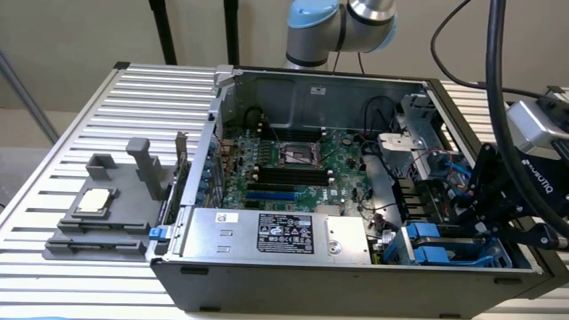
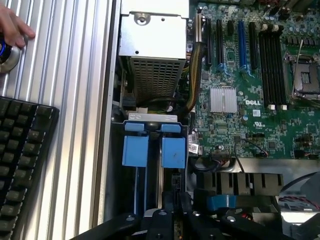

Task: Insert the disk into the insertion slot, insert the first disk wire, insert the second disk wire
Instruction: 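Insert the first disk wire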

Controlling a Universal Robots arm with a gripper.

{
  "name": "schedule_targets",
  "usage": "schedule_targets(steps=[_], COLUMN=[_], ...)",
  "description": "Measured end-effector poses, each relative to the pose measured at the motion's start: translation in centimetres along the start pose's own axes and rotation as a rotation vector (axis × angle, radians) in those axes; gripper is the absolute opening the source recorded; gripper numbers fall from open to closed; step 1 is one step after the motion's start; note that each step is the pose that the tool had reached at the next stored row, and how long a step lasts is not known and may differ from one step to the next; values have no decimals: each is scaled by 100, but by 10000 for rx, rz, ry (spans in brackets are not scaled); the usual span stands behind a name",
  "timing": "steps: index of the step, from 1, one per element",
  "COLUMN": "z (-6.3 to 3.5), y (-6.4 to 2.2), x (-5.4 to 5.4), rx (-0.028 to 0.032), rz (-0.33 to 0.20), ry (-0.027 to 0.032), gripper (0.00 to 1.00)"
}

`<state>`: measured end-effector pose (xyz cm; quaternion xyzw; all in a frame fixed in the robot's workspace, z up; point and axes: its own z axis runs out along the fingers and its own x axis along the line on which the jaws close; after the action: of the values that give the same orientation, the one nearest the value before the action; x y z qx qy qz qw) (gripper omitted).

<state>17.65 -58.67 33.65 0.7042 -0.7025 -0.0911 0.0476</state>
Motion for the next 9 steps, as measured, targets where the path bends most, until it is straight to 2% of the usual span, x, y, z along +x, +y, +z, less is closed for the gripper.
schedule_targets(steps=[3,9], z=[2,-1], y=[-1,0], x=[-4,-19], rx=[-7,-13], rz=[10,20], ry=[37,57], gripper=[16,16])
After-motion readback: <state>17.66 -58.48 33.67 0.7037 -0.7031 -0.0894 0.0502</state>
